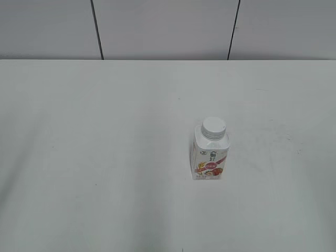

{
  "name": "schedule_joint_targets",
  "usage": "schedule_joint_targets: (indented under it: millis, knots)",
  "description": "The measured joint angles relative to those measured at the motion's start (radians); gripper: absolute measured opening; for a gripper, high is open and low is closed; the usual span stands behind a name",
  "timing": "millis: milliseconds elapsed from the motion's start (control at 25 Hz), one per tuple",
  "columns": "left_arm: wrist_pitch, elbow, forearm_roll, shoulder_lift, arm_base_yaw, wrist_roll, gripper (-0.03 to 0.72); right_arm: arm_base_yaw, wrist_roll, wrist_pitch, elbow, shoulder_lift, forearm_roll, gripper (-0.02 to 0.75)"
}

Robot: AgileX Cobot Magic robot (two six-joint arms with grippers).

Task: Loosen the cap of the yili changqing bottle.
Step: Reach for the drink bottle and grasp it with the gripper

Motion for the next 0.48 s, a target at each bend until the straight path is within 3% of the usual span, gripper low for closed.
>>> schedule_joint_targets:
  millis: [480]
  knots:
    - [-0.307,0.008,-0.007,0.444,0.000,0.000,0.481,0.000,0.000,-0.027,0.001,0.031,0.000,0.592]
